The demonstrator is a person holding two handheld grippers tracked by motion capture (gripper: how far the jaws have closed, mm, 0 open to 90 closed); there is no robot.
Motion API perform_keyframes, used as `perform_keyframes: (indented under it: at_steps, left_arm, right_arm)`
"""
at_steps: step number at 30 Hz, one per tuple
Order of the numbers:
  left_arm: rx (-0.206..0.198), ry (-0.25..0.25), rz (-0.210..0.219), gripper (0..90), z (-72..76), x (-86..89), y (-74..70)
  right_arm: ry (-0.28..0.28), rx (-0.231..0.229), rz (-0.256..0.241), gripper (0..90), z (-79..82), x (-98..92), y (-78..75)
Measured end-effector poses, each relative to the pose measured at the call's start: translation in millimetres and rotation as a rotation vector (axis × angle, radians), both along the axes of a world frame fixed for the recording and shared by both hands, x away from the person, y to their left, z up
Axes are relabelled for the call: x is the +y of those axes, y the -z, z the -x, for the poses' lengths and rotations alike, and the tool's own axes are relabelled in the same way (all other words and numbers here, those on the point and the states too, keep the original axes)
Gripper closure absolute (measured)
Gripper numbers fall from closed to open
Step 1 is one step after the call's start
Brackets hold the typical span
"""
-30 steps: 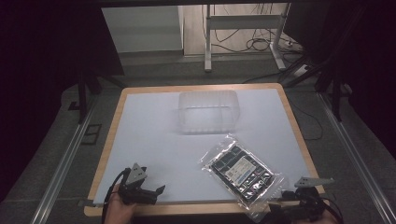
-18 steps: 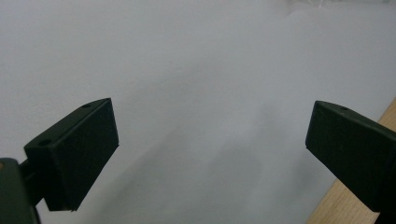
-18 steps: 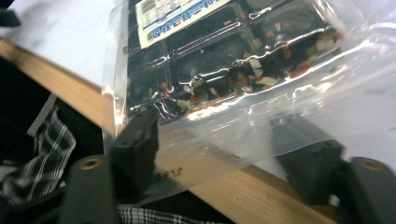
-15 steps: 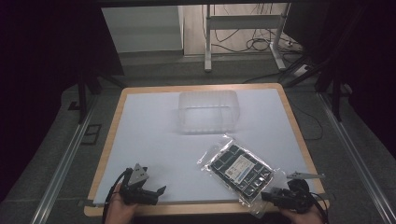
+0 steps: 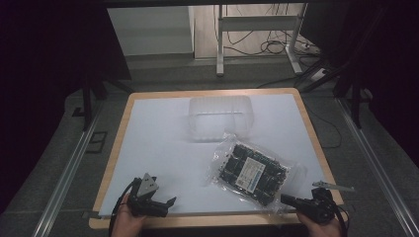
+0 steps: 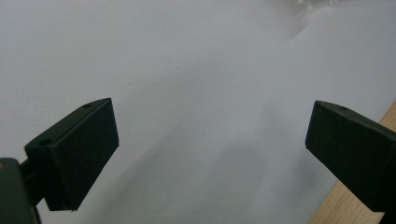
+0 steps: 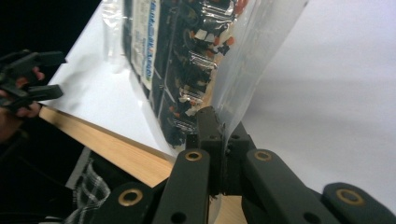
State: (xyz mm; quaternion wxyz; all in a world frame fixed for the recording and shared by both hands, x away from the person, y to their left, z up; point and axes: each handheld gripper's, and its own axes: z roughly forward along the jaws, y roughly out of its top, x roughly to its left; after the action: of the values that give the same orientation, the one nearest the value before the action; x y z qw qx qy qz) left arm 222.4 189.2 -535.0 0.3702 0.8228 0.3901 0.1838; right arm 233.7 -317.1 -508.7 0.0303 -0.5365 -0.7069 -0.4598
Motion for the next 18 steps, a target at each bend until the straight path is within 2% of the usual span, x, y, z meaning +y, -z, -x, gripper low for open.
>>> perform_keyframes:
  at_steps: [1, 6, 11, 12, 18]
  left_arm:
    - [-0.001, 0.0, 0.0, 2.1, 0.0, -0.1, -0.1]
    - [-0.008, 0.003, -0.001, 2.2, 0.1, -0.5, -0.9]
    - [-0.012, 0.002, -0.002, 2.1, -0.1, -1.0, -1.0]
    - [-0.013, 0.003, -0.003, 2.1, -0.1, -1.1, -1.0]
    - [-0.033, -0.005, 0.005, 2.1, 0.3, -0.4, -3.1]
  right_arm:
    - [-0.004, -0.001, -0.024, 89.2, 0.6, -0.2, -0.4]
    - [-0.02, -0.035, -0.045, 89.3, 2.8, 0.8, -6.2]
    - [-0.059, -0.091, -0.03, 89.4, 6.5, 5.8, -18.8]
    - [-0.059, -0.091, -0.03, 89.4, 6.5, 5.8, -18.8]
    - [-0.089, -0.155, 0.011, 89.4, 8.3, 11.4, -33.4]
